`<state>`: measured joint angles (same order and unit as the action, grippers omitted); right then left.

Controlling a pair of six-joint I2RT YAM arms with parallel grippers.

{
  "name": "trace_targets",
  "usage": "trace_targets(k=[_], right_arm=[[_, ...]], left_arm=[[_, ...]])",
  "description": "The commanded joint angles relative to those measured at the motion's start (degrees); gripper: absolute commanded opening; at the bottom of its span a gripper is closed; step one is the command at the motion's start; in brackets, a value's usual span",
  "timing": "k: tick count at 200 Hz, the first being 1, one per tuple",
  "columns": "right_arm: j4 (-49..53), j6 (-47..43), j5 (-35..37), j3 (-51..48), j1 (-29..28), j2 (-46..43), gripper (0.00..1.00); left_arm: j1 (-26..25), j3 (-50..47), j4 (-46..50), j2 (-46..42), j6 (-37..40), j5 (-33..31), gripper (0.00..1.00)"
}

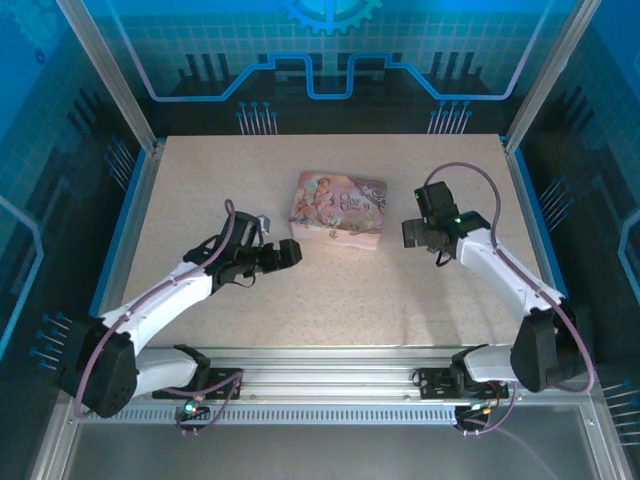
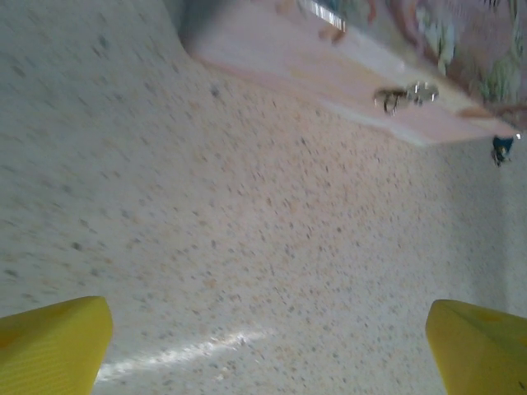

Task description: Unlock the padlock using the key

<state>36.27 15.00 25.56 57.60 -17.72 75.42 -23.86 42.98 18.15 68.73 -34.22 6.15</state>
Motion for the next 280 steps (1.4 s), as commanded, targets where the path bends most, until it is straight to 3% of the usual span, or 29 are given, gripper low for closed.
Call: trace_targets(k=[1,31,64,77,95,127,166,202,219,236,265,280], right_arm=[[-5.8,1.0,-2.6,-3.1,-0.1,-4.4,1.00],[-13.2,3.1,8.0,-6.2,0.7,-8.0,1.00],[-40.9,-9.7,9.1,-21.3,1.7,-13.3,1.00],[-49.0,-13.0,9.6,-25.5,2.8,-12.7,1.00],[-48.8,-11.7,9.4,-25.2,5.4,-9.5,1.00],[-60.8,-12.2,7.4,-29.1,8.9,-3.1,1.00],[-68.5,-15.1,4.8,-31.3,10.7,2.7,1.00],[-71.3,-17.7,-3.4,-33.8,11.4,0.6,1.00],[-67.0,-11.4,-10.5,-31.7,13.6,0.8,1.00],[-73.5,-11.5,-10.6,-32.9,13.5,3.6,1.00],[-84.5,-14.5,-14.9,-34.5,13.1,11.6,1.00],[-81.8,-14.2,-15.0,-33.9,12.9,10.9,1.00]], left_arm=[[2.5,3.2,4.5,-3.3,5.0,-7.6,0.99],[6.4,6.0,6.0,-5.0,10.7,-16.2,0.99],[10.8,3.7,-1.9,-7.0,21.5,-25.7,0.99],[13.8,0.4,-7.9,-7.5,25.2,-25.7,0.99],[17.9,-4.3,-15.2,-7.3,28.4,-24.6,0.99],[23.1,-10.3,-27.9,-1.2,23.6,-23.1,0.99],[23.3,-16.1,-48.7,10.4,26.3,-22.4,0.99],[23.3,-15.4,-52.9,13.1,29.9,-20.5,0.99],[23.4,-19.4,-65.8,17.7,31.7,-18.2,0.99],[23.1,-22.6,-75.0,20.7,33.3,-16.4,0.99],[23.2,-22.0,-72.1,19.8,32.5,-16.8,0.99],[22.9,-22.0,-72.2,19.9,32.6,-18.0,0.99]])
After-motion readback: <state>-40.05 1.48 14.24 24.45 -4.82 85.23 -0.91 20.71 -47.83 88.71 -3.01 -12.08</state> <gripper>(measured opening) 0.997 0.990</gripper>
